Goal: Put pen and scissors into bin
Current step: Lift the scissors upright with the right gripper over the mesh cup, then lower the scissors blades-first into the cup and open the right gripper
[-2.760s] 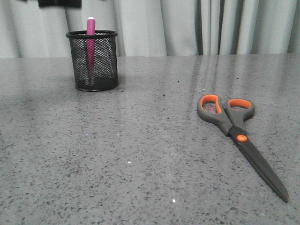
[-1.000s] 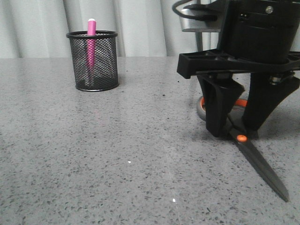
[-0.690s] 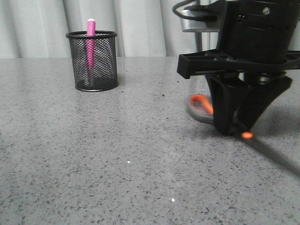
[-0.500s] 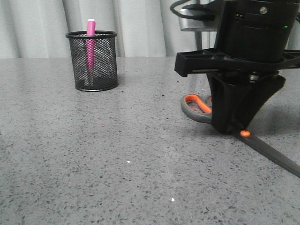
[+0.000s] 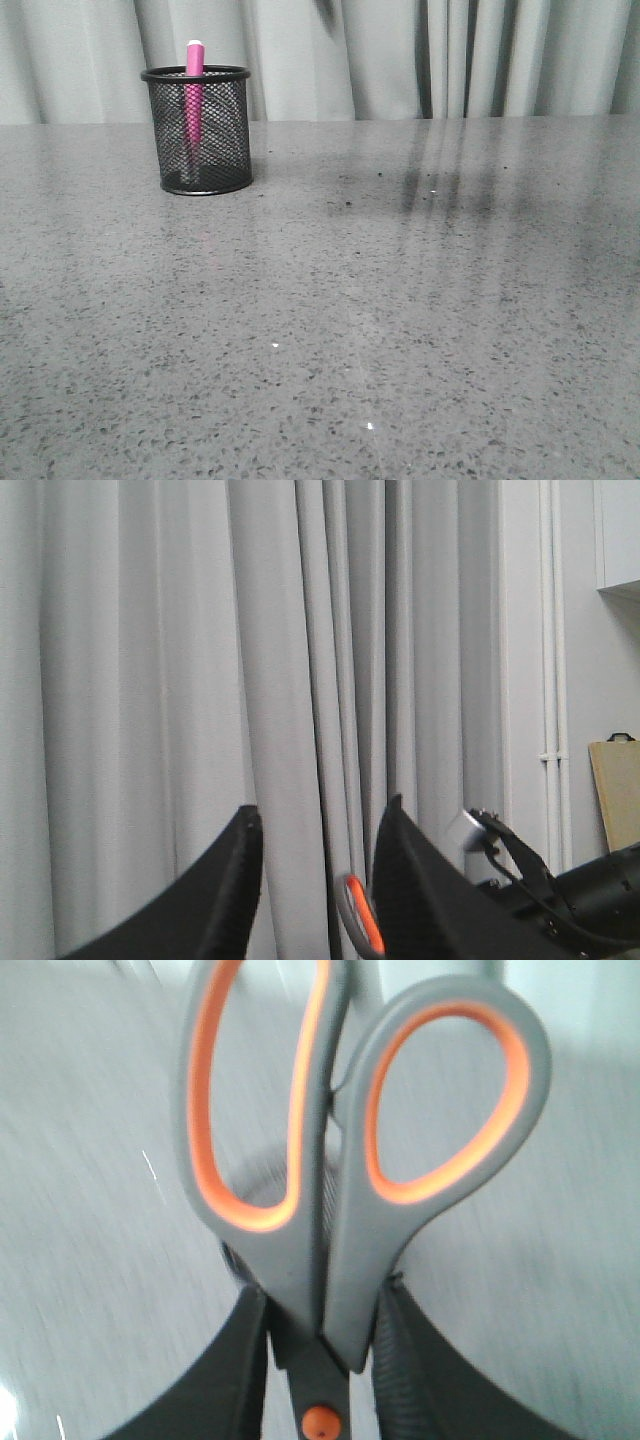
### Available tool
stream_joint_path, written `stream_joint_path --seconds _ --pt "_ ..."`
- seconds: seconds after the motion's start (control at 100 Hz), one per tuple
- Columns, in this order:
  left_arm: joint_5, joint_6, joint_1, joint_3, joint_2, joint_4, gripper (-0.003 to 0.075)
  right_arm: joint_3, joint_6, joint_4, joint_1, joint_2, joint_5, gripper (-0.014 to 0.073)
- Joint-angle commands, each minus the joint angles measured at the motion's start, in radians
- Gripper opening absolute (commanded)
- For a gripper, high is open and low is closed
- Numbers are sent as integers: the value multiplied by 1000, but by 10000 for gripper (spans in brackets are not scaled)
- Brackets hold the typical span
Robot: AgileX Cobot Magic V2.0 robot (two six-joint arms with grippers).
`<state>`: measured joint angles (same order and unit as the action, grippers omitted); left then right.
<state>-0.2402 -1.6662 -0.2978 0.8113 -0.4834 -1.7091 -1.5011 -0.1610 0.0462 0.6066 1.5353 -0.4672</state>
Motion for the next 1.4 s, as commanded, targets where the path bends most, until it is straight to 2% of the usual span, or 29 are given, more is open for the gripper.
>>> stream_joint_path --seconds 0.0,0.09,0.28,0.46,0.55,0.72,1.27,1.35,1.39 --pt "-10 4 -9 24 -9 -25 239 -31 12 -18 -1 -14 292 -70" --pt "-17 4 -9 24 -9 -25 239 -31 12 -18 3 40 475 -70" --pt "-29 4 -9 24 -9 -25 239 -31 12 -18 16 161 748 -70" --pt "-32 4 -18 24 -9 -25 239 -31 12 -25 30 261 864 -70" --pt "-32 4 -34 24 -9 -25 239 -31 12 -71 30 304 911 -70" --pt "-34 4 -47 24 -9 -19 239 -31 12 -140 30 359 909 -70" --pt "-34 4 -47 24 -9 -17 239 -31 12 -121 46 386 742 -64" --pt "-34 4 -47 24 -9 -17 239 -31 12 -121 54 386 735 -22" --pt "-34 4 -47 24 -9 -17 239 -31 12 -121 56 386 737 31"
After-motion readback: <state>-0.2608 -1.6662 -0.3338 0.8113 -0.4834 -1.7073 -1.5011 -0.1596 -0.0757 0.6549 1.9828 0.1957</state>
